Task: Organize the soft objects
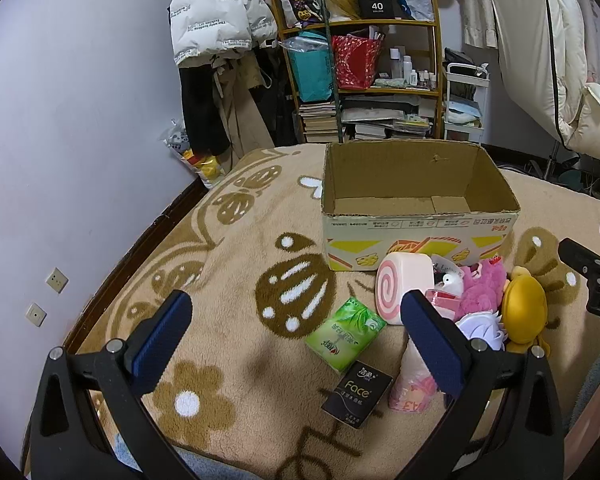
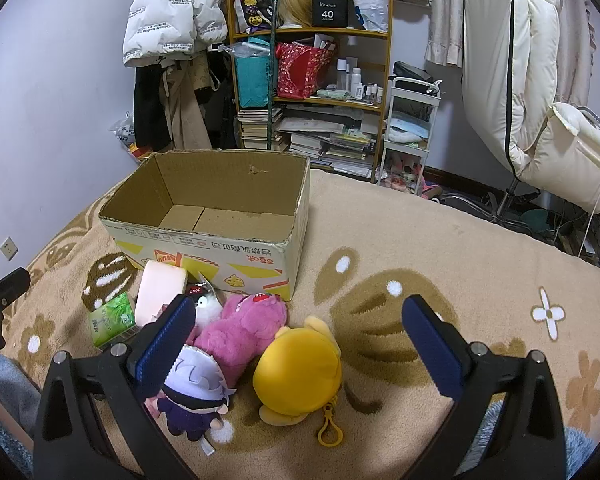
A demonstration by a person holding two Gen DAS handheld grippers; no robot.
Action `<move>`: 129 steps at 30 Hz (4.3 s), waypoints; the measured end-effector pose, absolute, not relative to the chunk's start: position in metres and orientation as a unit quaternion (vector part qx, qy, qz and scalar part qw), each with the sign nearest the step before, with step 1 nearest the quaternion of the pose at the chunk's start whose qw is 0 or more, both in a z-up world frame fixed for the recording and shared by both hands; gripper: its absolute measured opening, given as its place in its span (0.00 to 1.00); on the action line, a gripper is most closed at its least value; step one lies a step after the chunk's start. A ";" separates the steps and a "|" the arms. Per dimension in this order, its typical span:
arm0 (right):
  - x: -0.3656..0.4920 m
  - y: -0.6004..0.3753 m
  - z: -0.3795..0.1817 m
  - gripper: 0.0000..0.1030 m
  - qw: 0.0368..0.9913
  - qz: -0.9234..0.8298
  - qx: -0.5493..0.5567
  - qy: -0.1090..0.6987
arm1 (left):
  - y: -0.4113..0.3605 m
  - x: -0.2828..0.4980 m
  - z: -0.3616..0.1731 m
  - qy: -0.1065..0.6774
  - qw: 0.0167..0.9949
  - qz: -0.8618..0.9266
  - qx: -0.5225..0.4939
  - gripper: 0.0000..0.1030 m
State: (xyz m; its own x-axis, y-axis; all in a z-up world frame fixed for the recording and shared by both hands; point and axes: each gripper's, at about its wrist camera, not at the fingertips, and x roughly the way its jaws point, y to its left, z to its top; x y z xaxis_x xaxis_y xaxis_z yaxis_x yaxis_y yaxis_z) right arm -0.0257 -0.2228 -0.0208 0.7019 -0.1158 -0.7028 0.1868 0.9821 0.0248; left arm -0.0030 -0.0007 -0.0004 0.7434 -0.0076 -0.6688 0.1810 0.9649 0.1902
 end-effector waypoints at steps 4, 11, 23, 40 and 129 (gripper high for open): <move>-0.026 -0.223 -0.021 1.00 0.921 -0.083 0.047 0.377 | 0.000 -0.002 -0.001 0.355 0.925 -0.051 0.122 1.00; -0.026 -0.223 -0.020 1.00 0.922 -0.082 0.047 0.376 | -0.001 -0.002 -0.001 0.355 0.925 -0.052 0.123 1.00; -0.026 -0.223 -0.018 1.00 0.922 -0.083 0.047 0.375 | -0.001 -0.002 0.000 0.355 0.925 -0.051 0.122 1.00; -0.026 -0.224 -0.018 1.00 0.922 -0.085 0.049 0.374 | -0.001 -0.002 0.000 0.355 0.925 -0.051 0.122 1.00; 0.046 -0.269 -0.160 0.91 0.770 -0.073 0.180 0.608 | -0.029 0.110 -0.142 0.567 0.803 -0.101 0.156 1.00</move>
State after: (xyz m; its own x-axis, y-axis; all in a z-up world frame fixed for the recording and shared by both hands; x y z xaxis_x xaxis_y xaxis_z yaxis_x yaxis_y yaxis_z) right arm 0.0458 -0.2687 -0.1598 0.2503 0.1065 -0.9623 0.3321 0.9242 0.1886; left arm 0.1103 -0.0291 -0.1424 0.3373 0.0149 -0.9413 0.3392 0.9308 0.1363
